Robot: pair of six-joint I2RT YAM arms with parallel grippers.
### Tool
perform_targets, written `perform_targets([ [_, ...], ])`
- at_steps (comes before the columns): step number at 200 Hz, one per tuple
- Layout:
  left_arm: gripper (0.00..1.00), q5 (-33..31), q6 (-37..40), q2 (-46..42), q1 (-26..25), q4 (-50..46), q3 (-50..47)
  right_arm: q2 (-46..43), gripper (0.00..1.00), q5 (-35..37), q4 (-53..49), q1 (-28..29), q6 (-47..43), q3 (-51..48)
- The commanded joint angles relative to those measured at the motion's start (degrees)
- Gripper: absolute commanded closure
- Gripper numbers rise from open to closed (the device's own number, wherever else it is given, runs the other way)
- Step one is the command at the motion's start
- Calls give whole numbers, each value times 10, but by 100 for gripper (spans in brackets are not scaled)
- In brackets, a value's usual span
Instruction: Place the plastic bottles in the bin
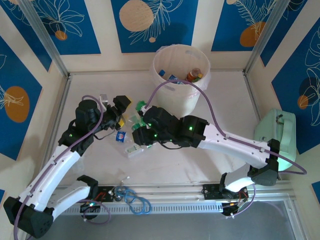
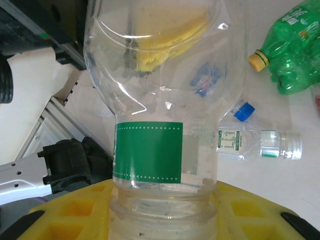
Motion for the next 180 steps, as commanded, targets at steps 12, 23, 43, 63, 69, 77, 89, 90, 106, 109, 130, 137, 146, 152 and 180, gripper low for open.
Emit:
perform_targets([
  [12, 0, -16, 70, -17, 11, -74, 48, -41, 75, 42, -21, -14, 13, 17],
  [23, 0, -36, 107, -20, 11, -119, 71, -48, 76, 45, -34, -22, 16, 25],
  [43, 0, -86, 186, -27, 11, -218, 116, -51, 76, 53, -77, -46, 20, 62],
  [63, 0, -125, 241, -42, 12, -276, 132, -45, 76, 47, -123, -89, 24, 110],
  [69, 0, -134, 252, -46, 12, -289, 134, -43, 76, 40, -134, -106, 25, 122],
  [77, 0, -143, 265, -53, 12, -305, 134, -41, 76, 26, -143, -133, 24, 136],
  [89, 0, -157, 278, -63, 12, -328, 130, -35, 76, -3, -149, -176, 20, 154],
  [90, 0, -159, 278, -64, 12, -330, 130, -35, 76, -5, -150, -179, 20, 156],
  [106, 0, -176, 283, -79, 12, -352, 119, -20, 76, -46, -160, -239, 10, 184],
  [109, 0, -178, 283, -82, 12, -355, 116, -16, 76, -53, -162, -250, 8, 189],
  [130, 0, -194, 280, -103, 12, -373, 95, 5, 76, -86, -166, -303, -9, 222],
  [137, 0, -199, 279, -108, 12, -380, 90, 15, 76, -92, -170, -317, -14, 235],
  [146, 0, -206, 279, -112, 13, -389, 84, 27, 76, -101, -176, -337, -19, 251],
  [152, 0, -209, 279, -113, 13, -393, 79, 36, 76, -104, -182, -349, -20, 261],
  [180, 0, -216, 280, -116, 13, -400, 64, 89, 75, -146, -205, -404, -19, 316],
])
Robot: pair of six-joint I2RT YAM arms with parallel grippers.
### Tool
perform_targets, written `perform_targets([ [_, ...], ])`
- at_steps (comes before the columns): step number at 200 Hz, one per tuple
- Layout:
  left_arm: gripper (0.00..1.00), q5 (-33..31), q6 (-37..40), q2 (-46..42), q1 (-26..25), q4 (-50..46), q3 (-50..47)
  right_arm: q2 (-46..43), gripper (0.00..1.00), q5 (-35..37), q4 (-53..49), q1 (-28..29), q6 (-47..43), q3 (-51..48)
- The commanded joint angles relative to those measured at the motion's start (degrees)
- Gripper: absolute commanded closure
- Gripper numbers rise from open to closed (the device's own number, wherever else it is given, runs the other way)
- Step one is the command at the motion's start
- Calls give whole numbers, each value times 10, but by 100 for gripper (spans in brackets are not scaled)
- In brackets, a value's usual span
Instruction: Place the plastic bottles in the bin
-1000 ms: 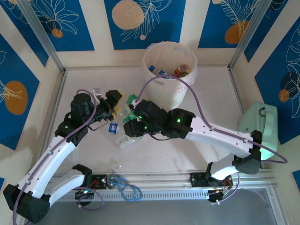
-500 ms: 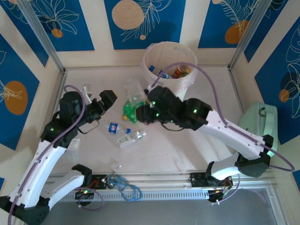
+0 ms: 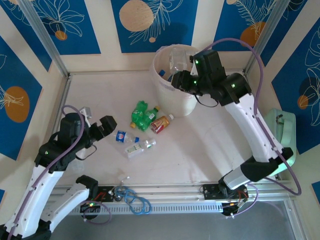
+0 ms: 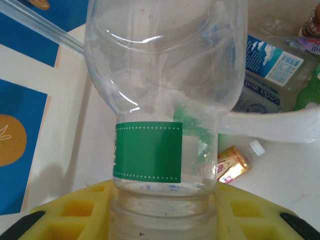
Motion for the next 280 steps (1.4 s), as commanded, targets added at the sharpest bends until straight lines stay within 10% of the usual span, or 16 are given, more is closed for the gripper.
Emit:
perform_targets([
  [1, 0, -23, 16, -4, 8, -28, -15, 37, 75, -56, -30, -35, -15, 43],
  [56, 0, -36, 12, -3, 8, -29, -30, 154, 69, -50, -74, -57, -18, 169],
  [134, 0, -30, 5, 4, 9, -22, -50, 245, 26, -28, -121, -47, -21, 291],
  [168, 0, -23, -2, 22, 11, -7, -54, 221, 28, 2, -131, -18, -40, 297],
  [280, 5, 14, -109, 153, 51, 104, -133, -84, 30, 131, 31, 231, 13, -153],
])
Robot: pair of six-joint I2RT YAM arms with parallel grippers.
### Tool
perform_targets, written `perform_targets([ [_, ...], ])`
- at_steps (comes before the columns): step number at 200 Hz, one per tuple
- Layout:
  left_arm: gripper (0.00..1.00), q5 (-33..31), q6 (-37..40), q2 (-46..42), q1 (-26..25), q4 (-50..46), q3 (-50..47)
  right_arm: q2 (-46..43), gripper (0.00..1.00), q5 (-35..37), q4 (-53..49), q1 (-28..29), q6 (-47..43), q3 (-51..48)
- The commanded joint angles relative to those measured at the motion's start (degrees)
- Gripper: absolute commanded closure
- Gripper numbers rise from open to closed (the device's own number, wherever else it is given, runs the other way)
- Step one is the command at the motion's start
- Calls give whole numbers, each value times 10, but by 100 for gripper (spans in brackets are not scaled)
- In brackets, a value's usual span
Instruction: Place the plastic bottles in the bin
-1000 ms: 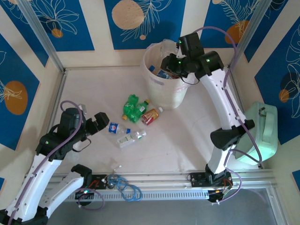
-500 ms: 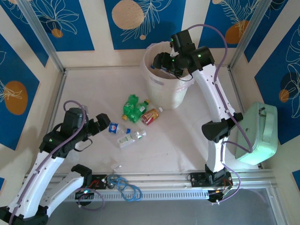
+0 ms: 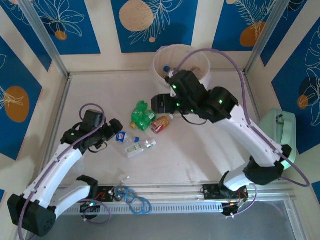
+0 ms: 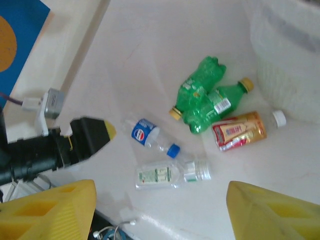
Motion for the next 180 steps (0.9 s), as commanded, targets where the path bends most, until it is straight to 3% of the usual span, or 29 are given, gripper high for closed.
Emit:
perform_targets([
  [1, 5, 12, -39, 18, 22, 28, -21, -33, 30, 21, 50, 16, 44, -78],
  [53, 8, 13, -75, 70, 39, 82, -58, -65, 32, 13, 63, 48, 79, -167],
  [113, 9, 6, -78, 138, 53, 121, -50, -50, 33, 13, 68, 87, 85, -181],
  [180, 12, 17, -83, 211, 62, 138, -24, -50, 33, 12, 67, 92, 91, -192],
])
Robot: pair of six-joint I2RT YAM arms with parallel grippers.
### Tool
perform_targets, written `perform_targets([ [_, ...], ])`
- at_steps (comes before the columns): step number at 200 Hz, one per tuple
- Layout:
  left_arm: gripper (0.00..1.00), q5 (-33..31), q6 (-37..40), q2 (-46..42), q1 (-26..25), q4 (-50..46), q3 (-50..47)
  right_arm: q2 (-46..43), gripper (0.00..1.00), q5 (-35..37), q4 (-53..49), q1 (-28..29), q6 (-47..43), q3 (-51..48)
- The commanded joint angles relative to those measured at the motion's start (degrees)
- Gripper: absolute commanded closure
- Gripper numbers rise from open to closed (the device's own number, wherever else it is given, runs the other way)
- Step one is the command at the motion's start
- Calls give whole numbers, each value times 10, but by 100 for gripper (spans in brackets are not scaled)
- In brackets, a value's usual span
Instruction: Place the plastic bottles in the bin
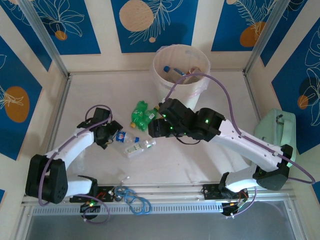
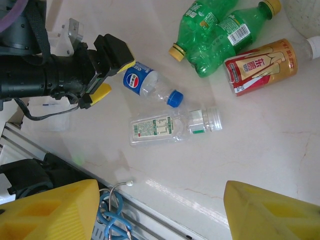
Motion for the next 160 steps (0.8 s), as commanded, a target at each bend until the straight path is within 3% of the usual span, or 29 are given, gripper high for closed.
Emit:
perform_targets([
  [1, 12, 4, -6, 16, 7, 4, 26, -3, 33, 3, 4, 4, 12, -7],
  [111, 17, -14, 5, 84, 7, 6, 40, -9, 33, 8, -10, 2, 15, -5],
  [160, 24, -12, 7, 99, 8, 17, 35, -17, 33, 13, -14, -1, 17, -6],
])
